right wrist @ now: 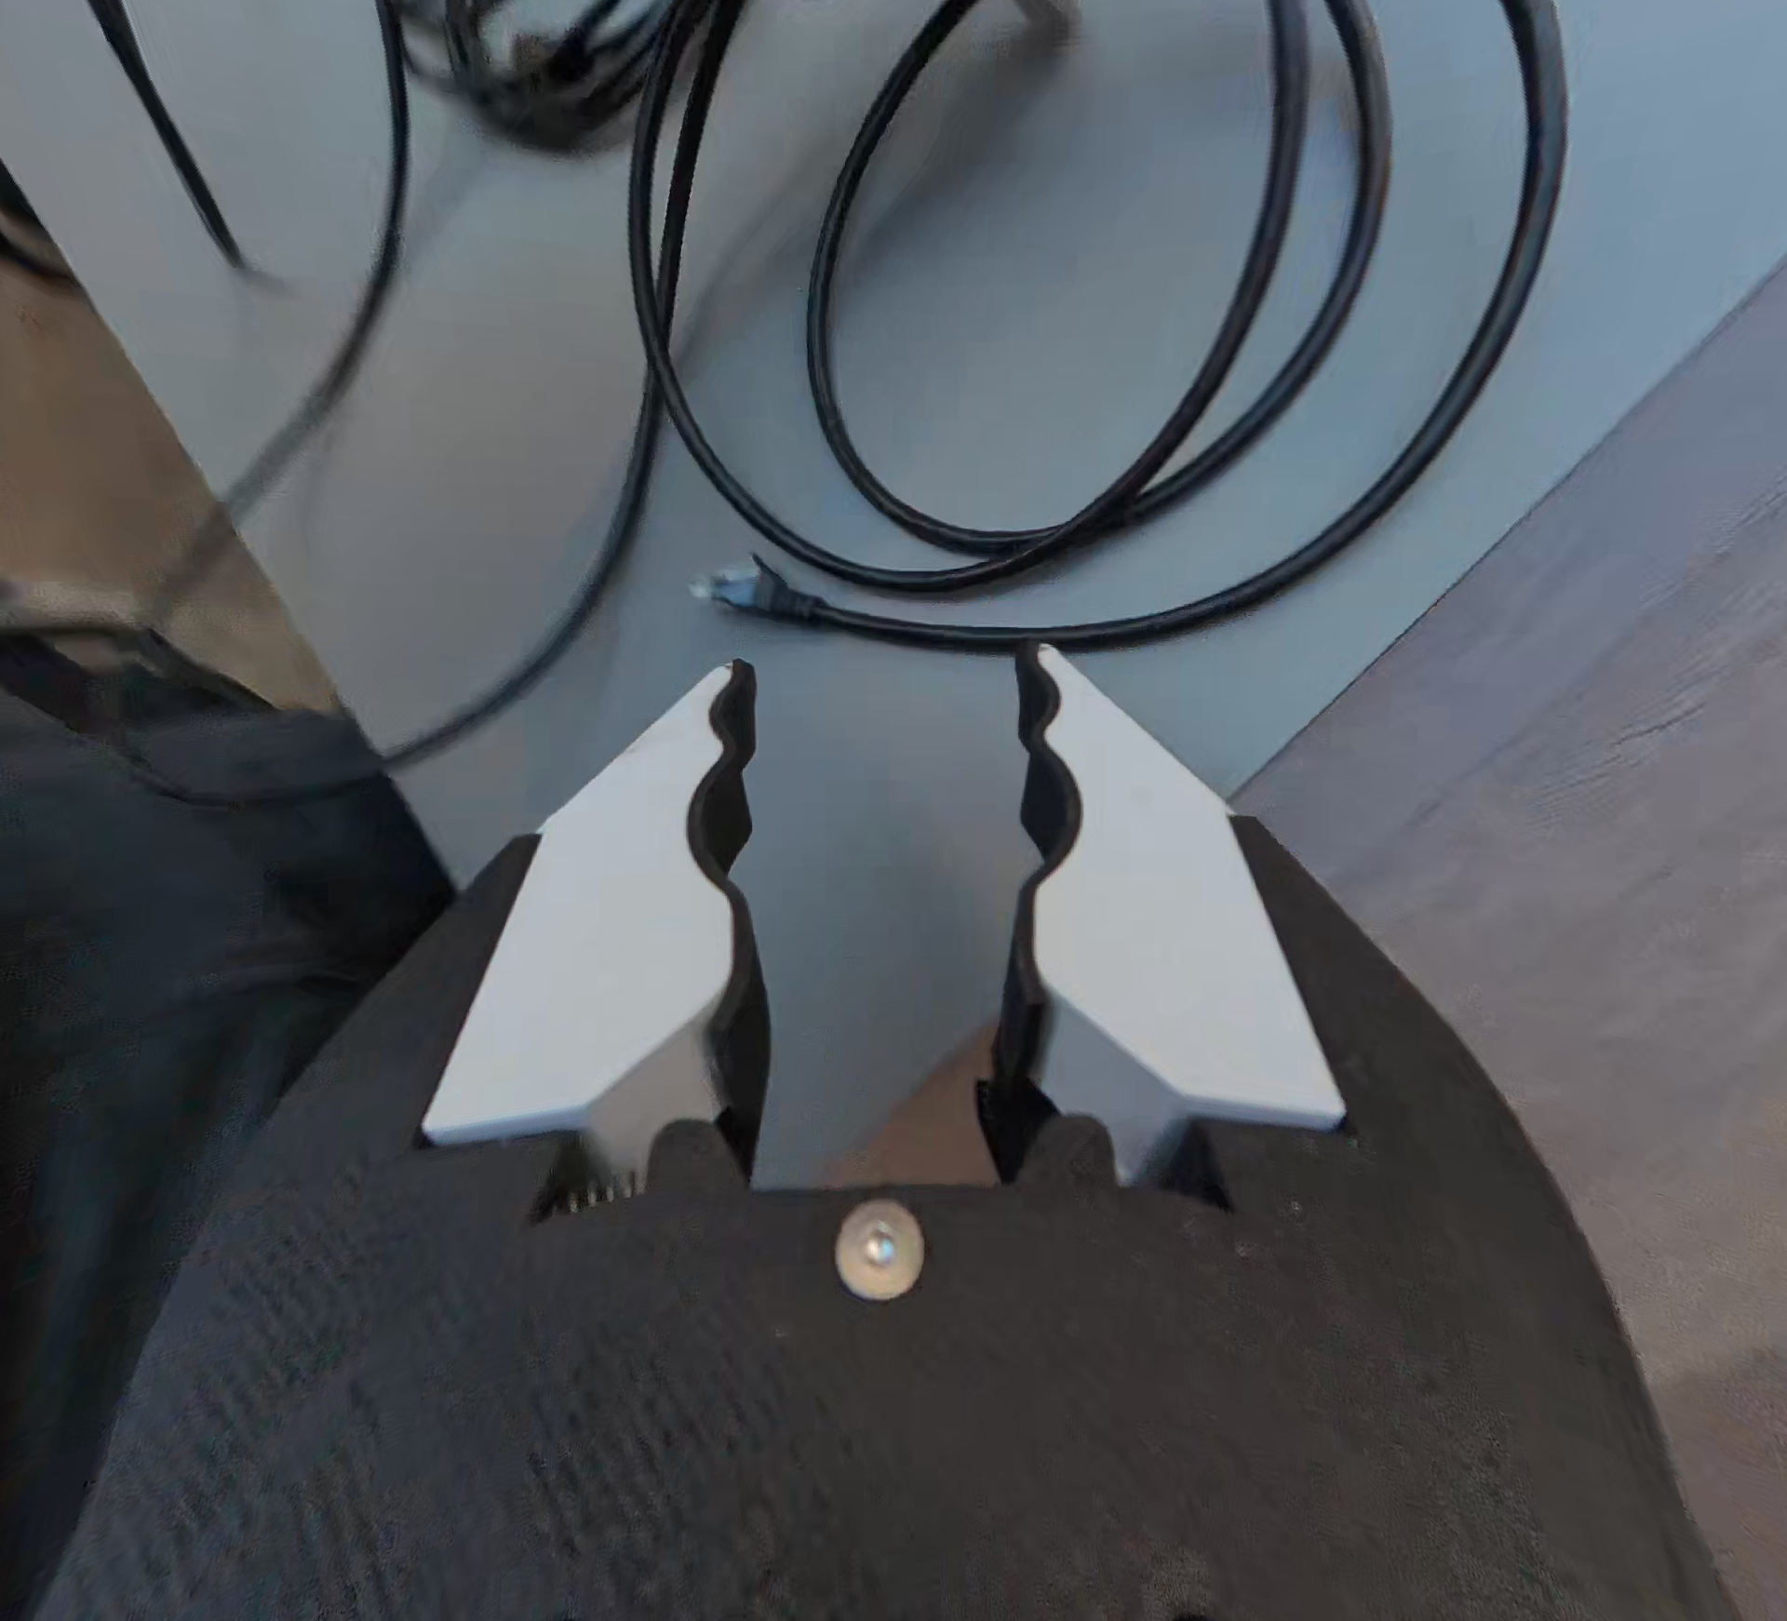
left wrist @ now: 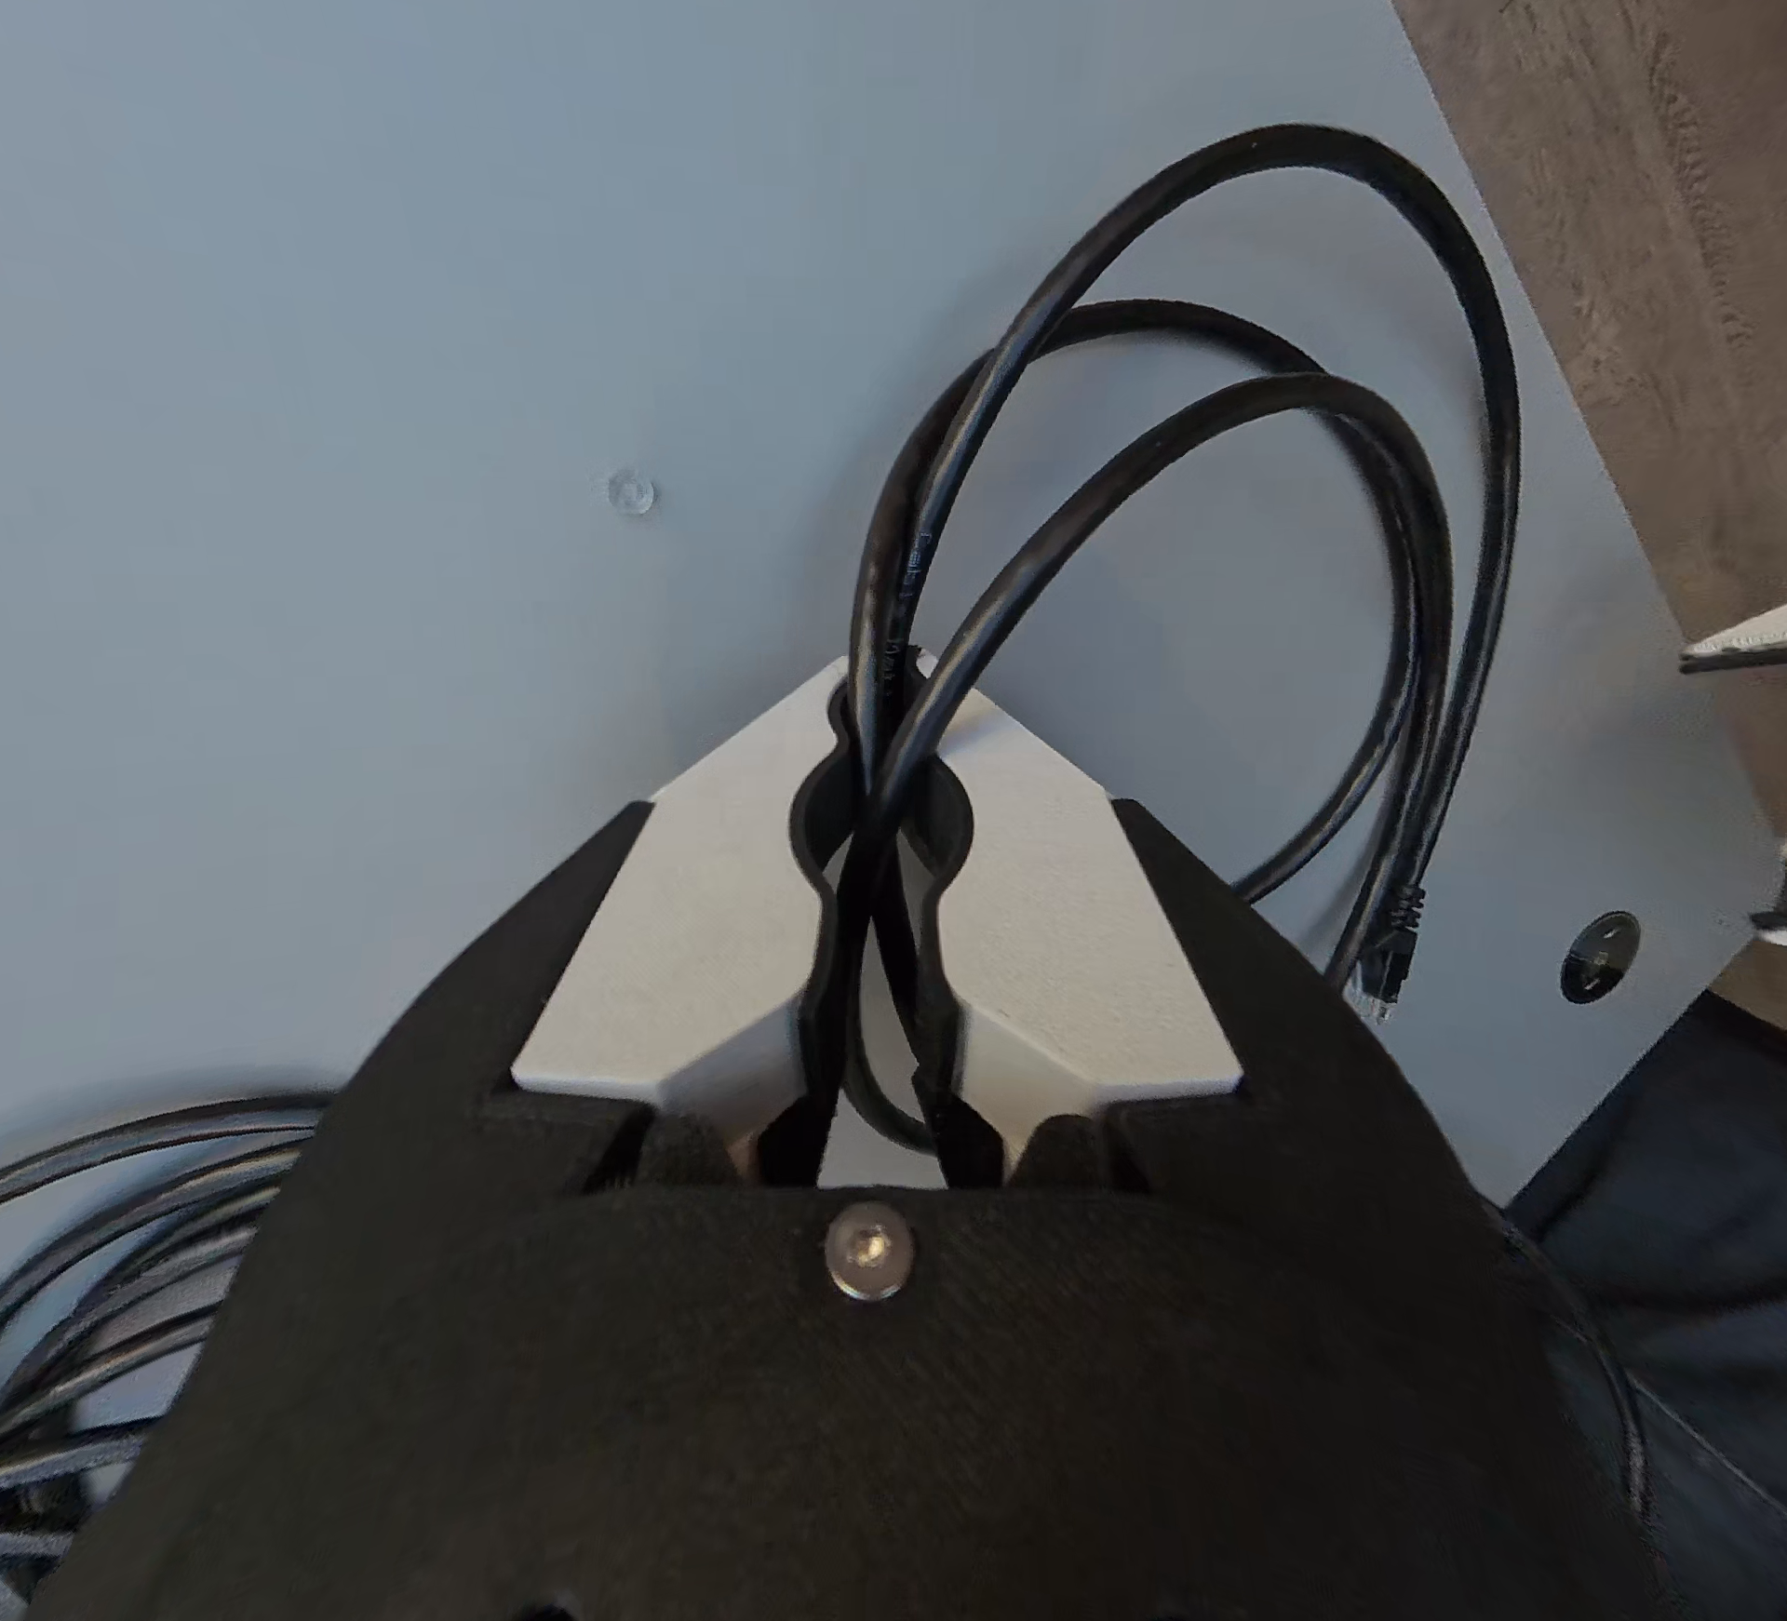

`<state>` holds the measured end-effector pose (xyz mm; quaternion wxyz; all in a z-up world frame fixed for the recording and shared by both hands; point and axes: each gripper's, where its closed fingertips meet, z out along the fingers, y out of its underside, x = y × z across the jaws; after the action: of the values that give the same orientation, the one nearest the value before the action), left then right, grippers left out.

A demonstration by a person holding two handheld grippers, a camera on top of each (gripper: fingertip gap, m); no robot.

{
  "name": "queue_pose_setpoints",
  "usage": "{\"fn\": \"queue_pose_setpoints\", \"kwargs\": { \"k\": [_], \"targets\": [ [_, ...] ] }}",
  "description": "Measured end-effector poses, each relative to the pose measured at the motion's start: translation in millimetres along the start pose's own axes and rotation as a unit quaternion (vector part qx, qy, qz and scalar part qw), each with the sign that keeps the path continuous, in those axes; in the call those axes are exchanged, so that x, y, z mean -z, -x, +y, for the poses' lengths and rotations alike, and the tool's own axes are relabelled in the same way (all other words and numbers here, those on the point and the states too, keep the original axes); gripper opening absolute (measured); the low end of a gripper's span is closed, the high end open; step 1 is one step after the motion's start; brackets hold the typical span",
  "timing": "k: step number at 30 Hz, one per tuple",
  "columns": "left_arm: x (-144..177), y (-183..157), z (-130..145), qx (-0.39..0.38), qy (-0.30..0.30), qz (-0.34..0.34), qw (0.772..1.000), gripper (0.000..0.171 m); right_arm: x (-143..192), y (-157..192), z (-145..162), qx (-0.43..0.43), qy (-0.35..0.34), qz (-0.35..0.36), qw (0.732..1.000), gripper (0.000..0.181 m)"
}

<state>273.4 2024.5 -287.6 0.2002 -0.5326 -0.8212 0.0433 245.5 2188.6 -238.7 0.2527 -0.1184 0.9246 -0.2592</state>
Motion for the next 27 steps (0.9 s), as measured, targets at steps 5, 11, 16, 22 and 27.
{"fn": "queue_pose_setpoints", "kwargs": {
  "k": [5,11,16,22,27],
  "targets": [
    [0.3,-0.3,0.9,0.040,0.013,0.009,0.999,0.002,-21.4,2.5,6.8,0.426,0.094,0.025,0.899,0.073],
    [-0.5,0.4,1.2,0.039,0.012,-0.063,0.997,0.003,-57.7,7.8,7.8,0.451,0.143,-0.063,0.879,0.073],
    [-0.6,0.4,0.9,0.059,-0.004,-0.085,0.995,0.004,-66.8,5.6,3.9,0.417,0.125,-0.071,0.897,0.032],
    [18.4,10.3,4.8,0.102,-0.012,-0.050,0.993,0.039,-65.8,5.8,3.1,0.348,0.115,-0.080,0.927,0.016],
    [88.6,18.5,28.8,0.171,-0.101,-0.031,0.980,0.039,-65.6,5.6,1.4,0.278,0.094,-0.087,0.952,0.008]
  ]
}}
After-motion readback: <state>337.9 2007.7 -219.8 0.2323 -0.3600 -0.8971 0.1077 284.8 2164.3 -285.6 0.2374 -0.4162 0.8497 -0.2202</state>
